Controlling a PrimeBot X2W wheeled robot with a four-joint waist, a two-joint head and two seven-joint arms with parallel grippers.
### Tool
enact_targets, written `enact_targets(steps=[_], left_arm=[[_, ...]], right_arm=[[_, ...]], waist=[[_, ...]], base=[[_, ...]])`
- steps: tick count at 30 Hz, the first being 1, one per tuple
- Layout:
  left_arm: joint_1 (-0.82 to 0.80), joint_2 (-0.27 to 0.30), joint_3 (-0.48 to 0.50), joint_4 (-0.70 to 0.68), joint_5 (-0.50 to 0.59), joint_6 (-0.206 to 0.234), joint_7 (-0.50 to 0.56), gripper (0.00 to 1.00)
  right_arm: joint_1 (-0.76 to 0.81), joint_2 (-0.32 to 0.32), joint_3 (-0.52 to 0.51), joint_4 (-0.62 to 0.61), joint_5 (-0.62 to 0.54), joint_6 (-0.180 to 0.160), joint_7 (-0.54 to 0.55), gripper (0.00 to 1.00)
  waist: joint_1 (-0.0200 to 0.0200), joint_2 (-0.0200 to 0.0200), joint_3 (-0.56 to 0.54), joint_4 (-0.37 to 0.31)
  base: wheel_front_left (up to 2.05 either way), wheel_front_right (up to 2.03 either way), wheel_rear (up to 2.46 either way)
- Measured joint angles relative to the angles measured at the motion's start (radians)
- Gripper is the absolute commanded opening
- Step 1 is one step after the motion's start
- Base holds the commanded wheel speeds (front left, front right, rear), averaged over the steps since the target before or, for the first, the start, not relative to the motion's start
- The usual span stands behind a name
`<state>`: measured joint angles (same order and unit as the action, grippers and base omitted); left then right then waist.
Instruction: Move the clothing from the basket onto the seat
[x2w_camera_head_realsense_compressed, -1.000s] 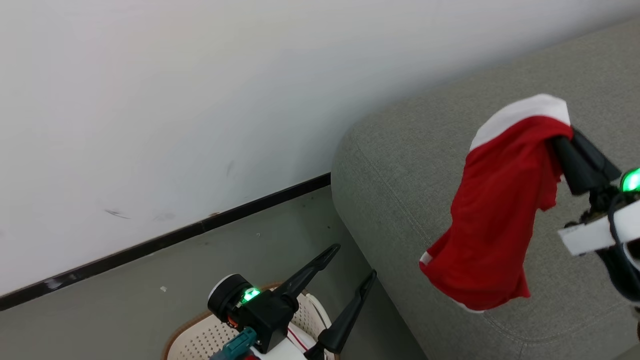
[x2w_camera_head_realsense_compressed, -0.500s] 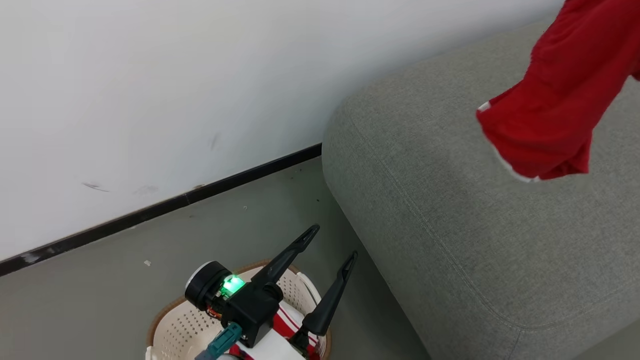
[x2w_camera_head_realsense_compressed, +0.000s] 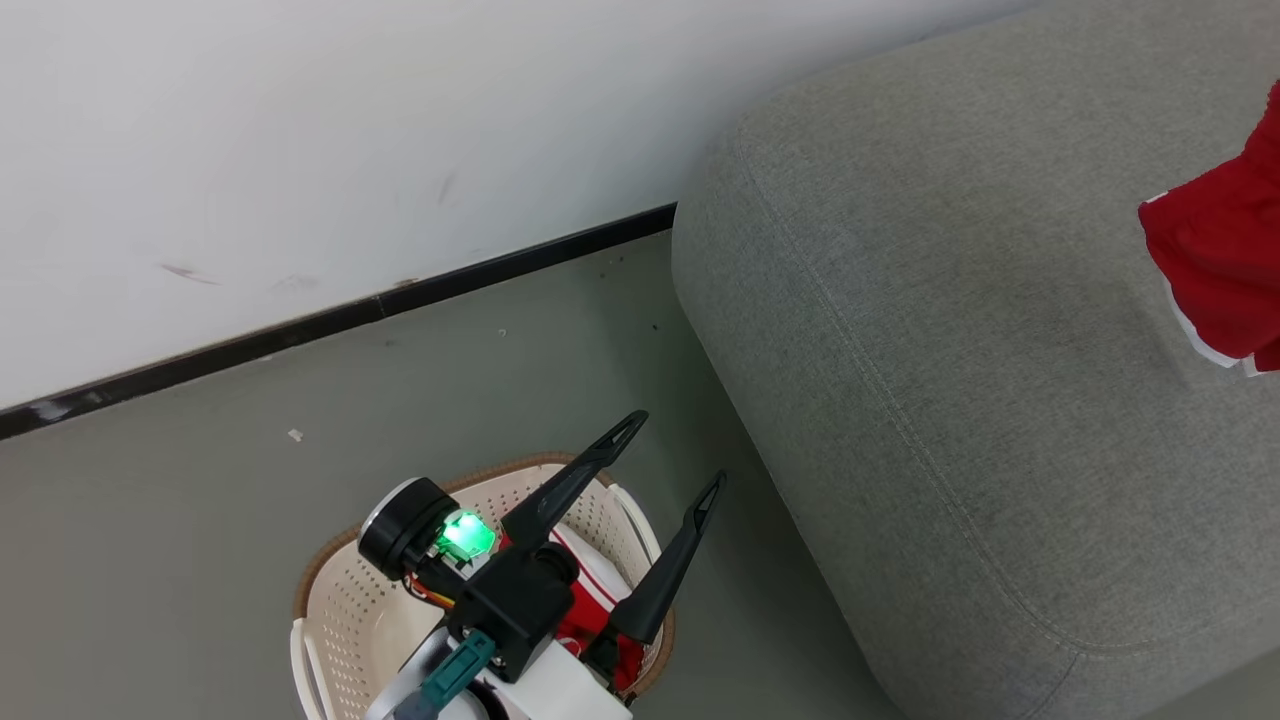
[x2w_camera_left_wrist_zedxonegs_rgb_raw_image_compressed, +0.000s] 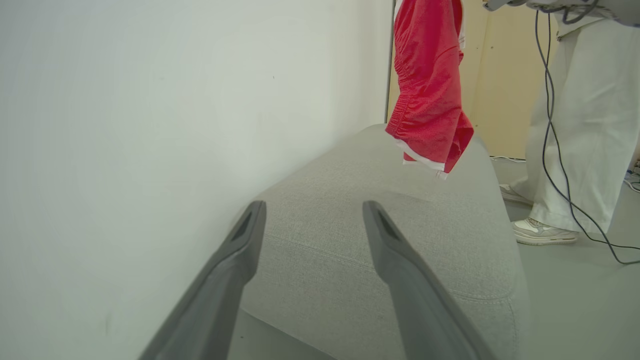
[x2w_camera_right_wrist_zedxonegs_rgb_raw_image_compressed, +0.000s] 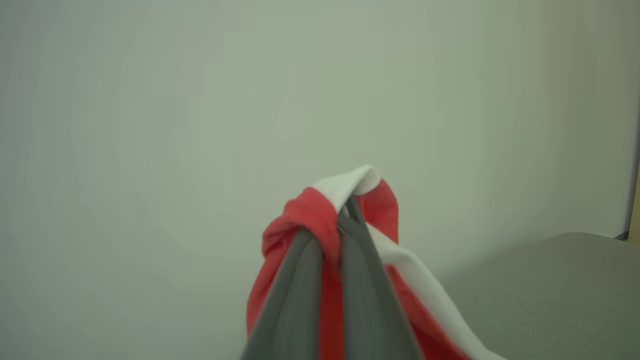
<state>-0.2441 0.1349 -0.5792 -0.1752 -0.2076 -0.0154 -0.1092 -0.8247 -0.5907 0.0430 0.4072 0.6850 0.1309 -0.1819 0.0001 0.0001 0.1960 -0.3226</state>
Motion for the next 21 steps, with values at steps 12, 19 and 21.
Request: enact_targets(steps=[12, 19, 21], left_arm=[[-0.065, -0.001, -0.016, -0.031, 0.011, -0.006, 0.029, 1.0], [-0.102, 0.001, -0.015, -0.037, 0.018, -0.015, 0.03, 1.0], [-0.109, 0.002, -0.014, -0.038, 0.02, -0.021, 0.032, 1.0]], right_arm=[[0.091, 0.075, 0.036, 0.124, -0.019, 0.0, -0.049, 0.0], [0.172, 0.16, 0.064, 0.203, -0.058, 0.0, -0.065, 0.0], [0.179, 0.184, 0.066, 0.219, -0.06, 0.0, -0.065, 0.0]], waist=[[0.0, 0.0, 0.107, 0.034], [0.0, 0.0, 0.165, 0.047], [0.0, 0.0, 0.179, 0.05]], base=[[0.0, 0.0, 0.0], [0.0, 0.0, 0.0], [0.0, 0.0, 0.0]])
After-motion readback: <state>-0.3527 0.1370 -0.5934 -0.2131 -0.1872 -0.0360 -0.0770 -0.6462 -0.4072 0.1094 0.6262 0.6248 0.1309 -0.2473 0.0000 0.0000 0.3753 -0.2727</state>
